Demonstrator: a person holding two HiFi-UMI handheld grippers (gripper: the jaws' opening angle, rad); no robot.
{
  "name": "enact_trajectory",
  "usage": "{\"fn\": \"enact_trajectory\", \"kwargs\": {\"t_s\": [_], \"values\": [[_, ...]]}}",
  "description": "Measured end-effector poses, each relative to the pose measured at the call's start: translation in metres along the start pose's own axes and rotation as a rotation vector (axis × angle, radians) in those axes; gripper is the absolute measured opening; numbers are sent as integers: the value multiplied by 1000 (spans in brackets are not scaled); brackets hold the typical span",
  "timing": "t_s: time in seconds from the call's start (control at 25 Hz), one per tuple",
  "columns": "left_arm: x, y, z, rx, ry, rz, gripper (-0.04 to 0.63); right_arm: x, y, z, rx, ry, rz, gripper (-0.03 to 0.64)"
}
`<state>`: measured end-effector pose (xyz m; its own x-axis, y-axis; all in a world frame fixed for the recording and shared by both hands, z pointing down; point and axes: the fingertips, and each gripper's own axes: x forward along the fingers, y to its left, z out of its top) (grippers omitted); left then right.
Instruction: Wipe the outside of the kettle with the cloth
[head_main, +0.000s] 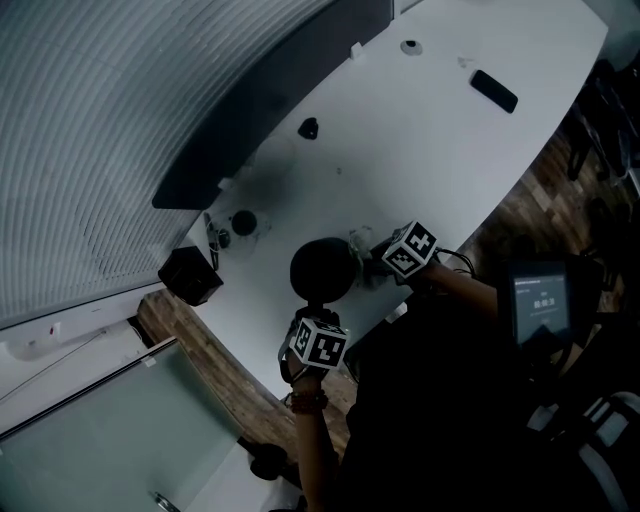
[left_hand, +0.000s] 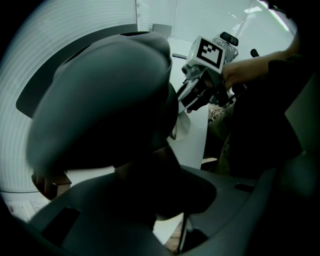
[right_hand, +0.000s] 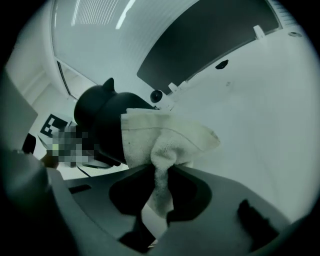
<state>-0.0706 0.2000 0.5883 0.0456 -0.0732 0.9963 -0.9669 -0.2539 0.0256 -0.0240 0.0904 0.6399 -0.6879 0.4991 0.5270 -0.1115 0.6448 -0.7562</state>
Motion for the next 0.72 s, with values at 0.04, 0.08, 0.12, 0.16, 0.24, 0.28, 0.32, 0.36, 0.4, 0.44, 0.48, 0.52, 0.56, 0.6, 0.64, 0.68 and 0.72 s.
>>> {"fn": "enact_trajectory", "kwargs": {"t_s": [0.04, 0.08, 0.12, 0.16, 0.24, 0.28, 0.32, 0.36, 0.4, 0.44, 0.48, 0.52, 0.56, 0.6, 0.64, 0.68, 0.72], "values": [[0, 0, 0, -2, 0, 0, 127, 3, -2, -2, -11, 14, -8, 71], [0, -1, 0, -2, -1, 0, 127, 4, -4, -5, -15, 22, -11, 71], [0, -1, 0, -3, -2, -1, 127, 6, -7, -7, -15, 26, -12, 71], [1, -2, 0, -3, -1, -2, 127, 7, -9, -9, -14, 27, -13, 71], [2, -2, -1, -4, 1, -6, 127, 11, -14, -13, -26, 24, -9, 71], [2, -2, -1, -6, 3, -8, 127, 13, -16, -14, -35, 21, 0, 71], [2, -2, -1, -8, 4, -9, 127, 16, -17, -15, -40, 17, 16, 71], [2, -1, -1, -10, 5, -8, 127, 18, -19, -16, -36, 16, 35, 71], [3, 0, 0, -11, 4, -6, 127, 19, -20, -17, -28, 17, 49, 71], [4, 1, 1, -12, 5, -5, 127, 19, -22, -17, -23, 17, 51, 71], [4, 2, 1, -14, 7, -5, 127, 17, -22, -16, -22, 11, 47, 71], [4, 1, 1, -18, 8, -8, 127, 15, -21, -14, -15, -4, 46, 71], [4, 0, 1, -20, 6, -11, 127, 13, -20, -13, 1, -28, 47, 71], [5, 0, 2, -19, 2, -14, 127, 9, -22, -11, 26, -64, 46, 71], [5, 1, 3, -12, -4, -15, 127, 3, -25, -8, 52, -113, 39, 71], [6, 2, 4, 0, -12, -15, 127, -4, -28, -3, 75, -172, 24, 71], [5, 2, 4, 16, -22, -16, 127, -13, -31, 1, 94, -231, 7, 71]]}}
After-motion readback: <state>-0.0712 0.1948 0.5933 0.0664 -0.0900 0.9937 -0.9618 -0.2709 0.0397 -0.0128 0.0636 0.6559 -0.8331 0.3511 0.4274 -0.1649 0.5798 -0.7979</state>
